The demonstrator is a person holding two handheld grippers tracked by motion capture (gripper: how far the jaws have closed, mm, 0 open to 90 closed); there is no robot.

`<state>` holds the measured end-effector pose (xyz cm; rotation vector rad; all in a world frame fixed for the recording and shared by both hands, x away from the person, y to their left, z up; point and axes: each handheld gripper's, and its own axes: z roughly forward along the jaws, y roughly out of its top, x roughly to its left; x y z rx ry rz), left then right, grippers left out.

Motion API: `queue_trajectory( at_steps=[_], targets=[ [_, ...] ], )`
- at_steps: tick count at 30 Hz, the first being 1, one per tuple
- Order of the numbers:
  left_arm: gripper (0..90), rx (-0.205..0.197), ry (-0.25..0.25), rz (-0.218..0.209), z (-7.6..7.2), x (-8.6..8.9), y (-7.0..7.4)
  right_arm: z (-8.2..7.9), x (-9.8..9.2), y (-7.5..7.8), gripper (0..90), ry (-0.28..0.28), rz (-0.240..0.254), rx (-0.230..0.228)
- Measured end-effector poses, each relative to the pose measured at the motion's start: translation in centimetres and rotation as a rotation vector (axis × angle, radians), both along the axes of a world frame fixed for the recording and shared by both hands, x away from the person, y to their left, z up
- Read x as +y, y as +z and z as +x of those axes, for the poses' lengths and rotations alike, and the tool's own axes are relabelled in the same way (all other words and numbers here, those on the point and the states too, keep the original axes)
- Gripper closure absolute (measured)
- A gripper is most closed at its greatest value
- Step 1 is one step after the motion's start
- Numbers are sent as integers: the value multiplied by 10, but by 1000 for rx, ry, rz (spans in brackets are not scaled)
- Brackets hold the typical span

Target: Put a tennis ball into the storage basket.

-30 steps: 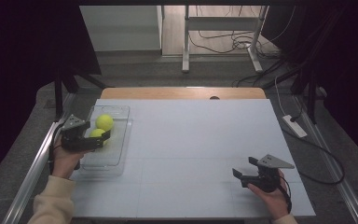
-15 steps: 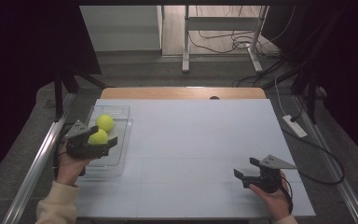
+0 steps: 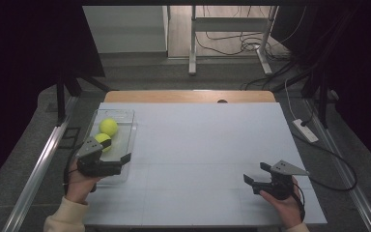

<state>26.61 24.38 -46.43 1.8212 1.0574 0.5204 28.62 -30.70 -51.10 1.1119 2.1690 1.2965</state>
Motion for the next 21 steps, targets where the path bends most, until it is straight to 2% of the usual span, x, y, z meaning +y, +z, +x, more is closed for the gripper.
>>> queue_trajectory(
  at_steps=[3,10,21],
  targets=[
    [81,-9,-19,-4,-5,-4,-5,-1,0,1,145,-2,1,-4],
    [80,-4,-55,-15,-13,-9,-18,-2,-2,3,143,-10,3,-11],
    [79,-2,-72,-24,-22,-11,-31,-3,-5,8,141,-13,29,-33]
  ],
)
